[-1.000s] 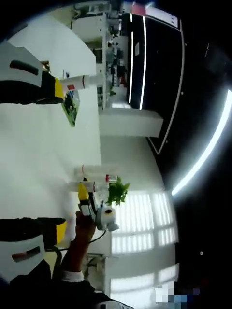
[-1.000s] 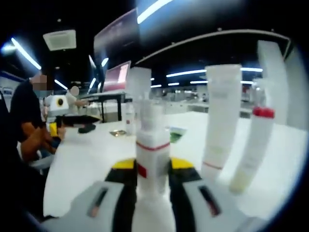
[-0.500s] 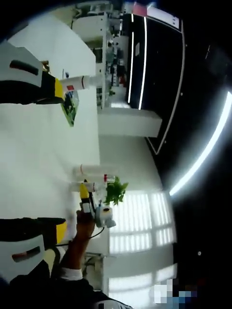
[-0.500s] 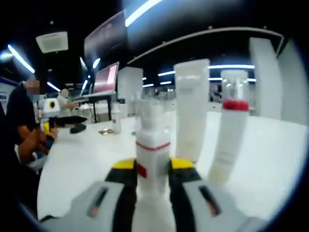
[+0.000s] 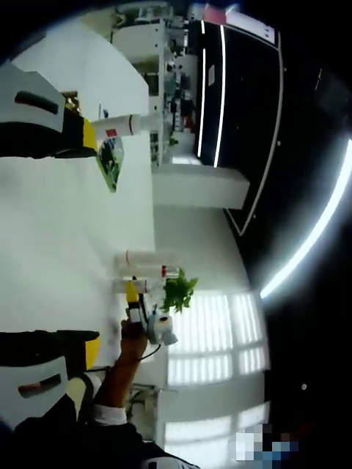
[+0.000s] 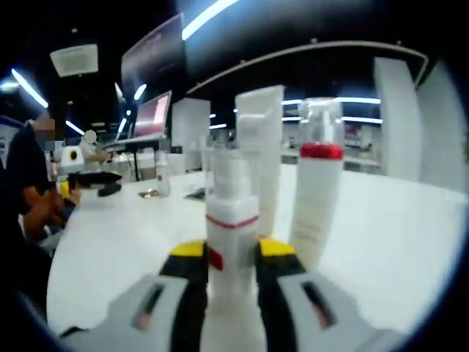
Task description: Arrange the skincare products in the storage area until every visible bottle or jar stands upright without overlapping.
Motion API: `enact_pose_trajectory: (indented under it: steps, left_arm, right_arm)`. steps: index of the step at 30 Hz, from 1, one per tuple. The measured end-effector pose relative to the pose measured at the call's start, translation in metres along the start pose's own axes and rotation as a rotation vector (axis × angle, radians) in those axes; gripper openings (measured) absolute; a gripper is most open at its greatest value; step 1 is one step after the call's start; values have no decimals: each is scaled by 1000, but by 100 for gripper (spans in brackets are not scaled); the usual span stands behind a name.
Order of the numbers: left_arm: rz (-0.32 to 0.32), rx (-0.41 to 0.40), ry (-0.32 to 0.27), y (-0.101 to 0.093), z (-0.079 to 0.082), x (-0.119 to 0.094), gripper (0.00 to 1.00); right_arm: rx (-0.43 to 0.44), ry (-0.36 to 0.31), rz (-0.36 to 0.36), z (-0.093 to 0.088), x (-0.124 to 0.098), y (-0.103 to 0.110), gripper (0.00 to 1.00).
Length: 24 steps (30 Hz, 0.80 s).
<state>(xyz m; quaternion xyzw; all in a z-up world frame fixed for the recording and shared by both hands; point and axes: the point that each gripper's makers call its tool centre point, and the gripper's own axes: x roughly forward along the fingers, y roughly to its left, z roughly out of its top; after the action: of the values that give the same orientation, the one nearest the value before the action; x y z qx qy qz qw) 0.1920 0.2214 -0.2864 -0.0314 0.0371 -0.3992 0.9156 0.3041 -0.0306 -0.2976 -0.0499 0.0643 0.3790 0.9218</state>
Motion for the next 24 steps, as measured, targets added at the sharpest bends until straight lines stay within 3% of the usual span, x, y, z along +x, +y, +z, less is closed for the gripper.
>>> enact_pose_trajectory:
  steps: [15,24]
  left_arm:
    - [1,4,5,-1,-1,0,99]
    - [0,14,10,-3,-1,-1,99]
  right_arm:
    - [-15,9,-21,-6,-14,-26,23]
    - [-15,-5,60,-7,-17,-21,23]
